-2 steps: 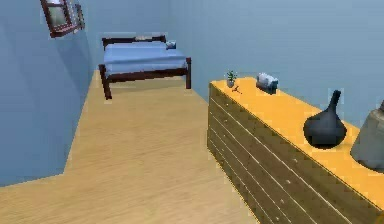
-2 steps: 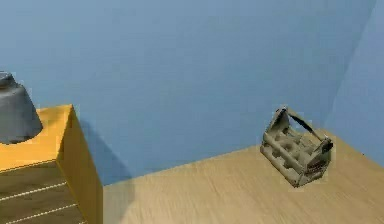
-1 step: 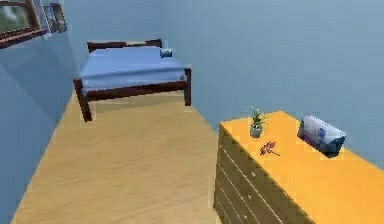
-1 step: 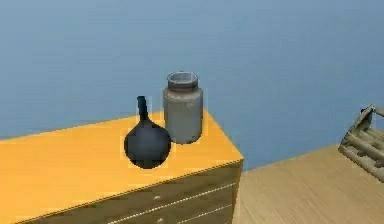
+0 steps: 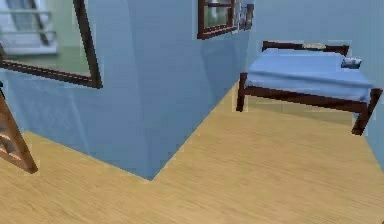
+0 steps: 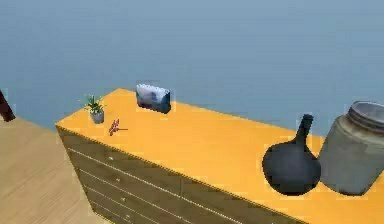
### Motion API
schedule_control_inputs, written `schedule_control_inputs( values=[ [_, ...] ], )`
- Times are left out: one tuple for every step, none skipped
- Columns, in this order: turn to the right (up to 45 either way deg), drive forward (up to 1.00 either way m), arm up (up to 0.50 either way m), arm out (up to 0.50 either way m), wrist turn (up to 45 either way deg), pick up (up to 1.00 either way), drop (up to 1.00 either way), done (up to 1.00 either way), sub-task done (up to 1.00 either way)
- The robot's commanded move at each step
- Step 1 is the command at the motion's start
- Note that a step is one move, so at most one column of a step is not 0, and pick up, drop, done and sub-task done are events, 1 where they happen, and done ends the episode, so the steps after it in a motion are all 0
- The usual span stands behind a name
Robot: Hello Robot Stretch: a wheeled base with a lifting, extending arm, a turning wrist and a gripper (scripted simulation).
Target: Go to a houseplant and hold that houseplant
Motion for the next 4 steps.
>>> schedule_control_inputs(
  values=[
    [-21.0, 0.00, 0.00, 0.00, 0.0, 0.00, 0.00, 0.00, 0.00],
    [45.0, 0.00, 0.00, 0.00, 0.0, 0.00, 0.00, 0.00, 0.00],
    [24.0, 0.00, 0.00, 0.00, 0.0, 0.00, 0.00, 0.00, 0.00],
    [0.0, 0.60, 0.00, 0.00, 0.0, 0.00, 0.00, 0.00, 0.00]
  ],
)
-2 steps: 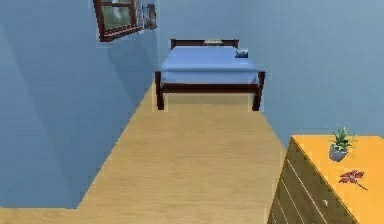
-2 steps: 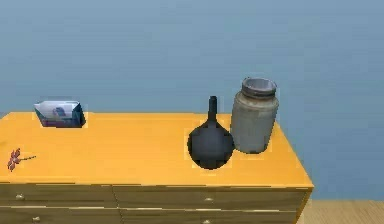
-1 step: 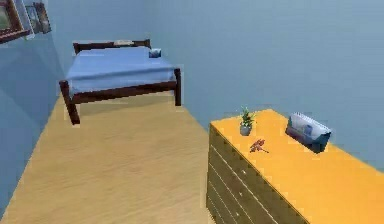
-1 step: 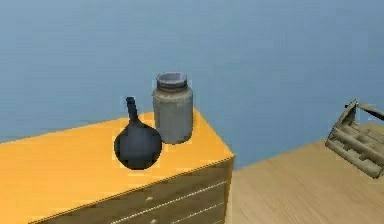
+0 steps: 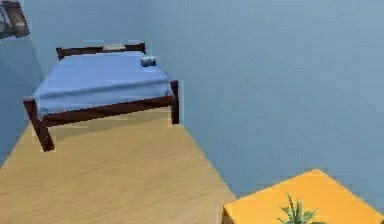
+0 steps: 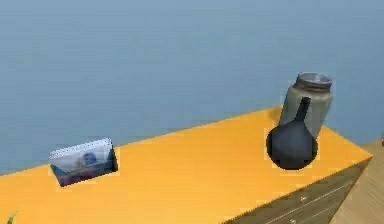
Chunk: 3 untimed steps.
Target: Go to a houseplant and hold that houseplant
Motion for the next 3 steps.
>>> schedule_control_inputs(
  values=[
    [-45.0, 0.00, 0.00, 0.00, 0.0, 0.00, 0.00, 0.00, 0.00],
    [0.0, 0.00, 0.50, 0.00, 0.0, 0.00, 0.00, 0.00, 0.00],
    [0.0, 0.00, 0.38, 0.00, 0.0, 0.00, 0.00, 0.00, 0.00]
  ],
)
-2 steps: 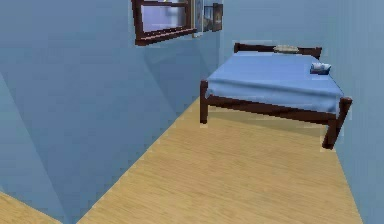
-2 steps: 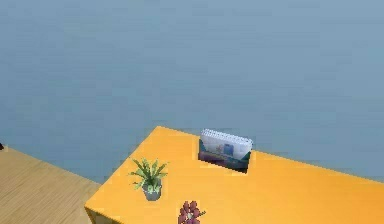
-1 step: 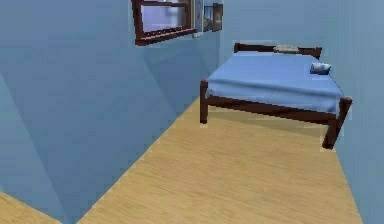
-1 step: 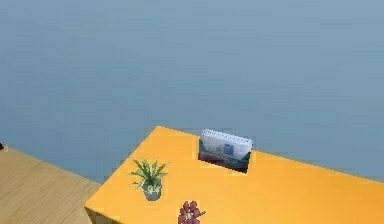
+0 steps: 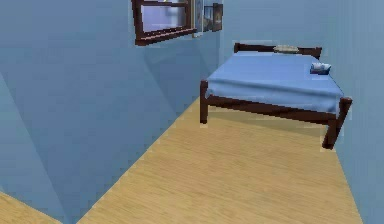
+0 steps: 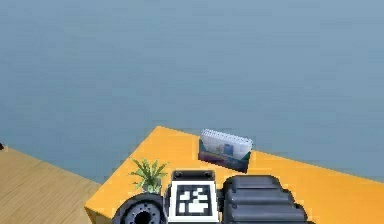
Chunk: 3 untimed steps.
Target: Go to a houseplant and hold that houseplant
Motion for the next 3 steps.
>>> schedule_control_inputs(
  values=[
    [0.0, 0.00, 0.00, 0.14, 0.0, 0.00, 0.00, 0.00, 0.00],
    [0.0, 0.00, 0.00, 0.00, 45.0, 0.00, 0.00, 0.00, 0.00],
    [0.0, 0.00, 0.00, 0.00, 45.0, 0.00, 0.00, 0.00, 0.00]
  ],
)
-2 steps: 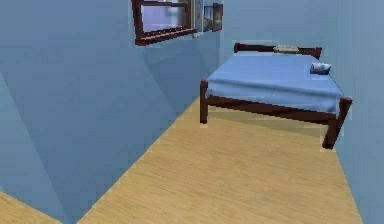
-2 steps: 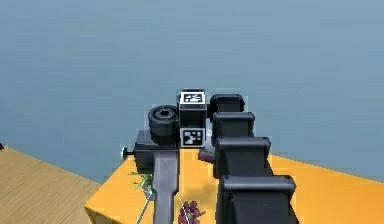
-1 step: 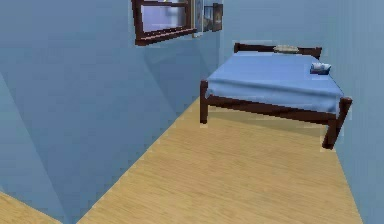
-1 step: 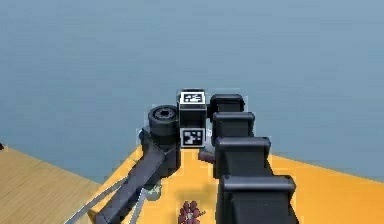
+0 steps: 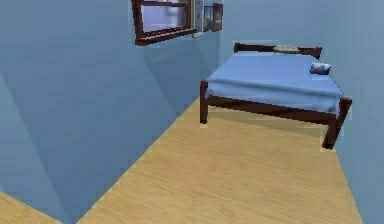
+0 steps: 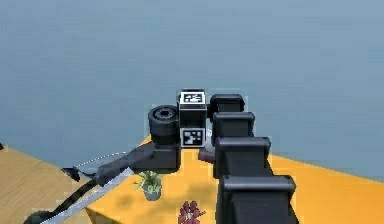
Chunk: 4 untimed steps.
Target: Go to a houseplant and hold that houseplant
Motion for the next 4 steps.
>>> schedule_control_inputs(
  values=[
    [0.0, 0.00, 0.00, 0.00, 45.0, 0.00, 0.00, 0.00, 0.00],
    [0.0, 0.00, 0.00, 0.00, 21.0, 0.00, 0.00, 0.00, 0.00],
    [0.0, 0.00, -0.28, 0.00, 0.0, 0.00, 0.00, 0.00, 0.00],
    [0.0, 0.00, 0.00, 0.00, 0.0, 1.00, 0.00, 0.00, 0.00]
  ],
)
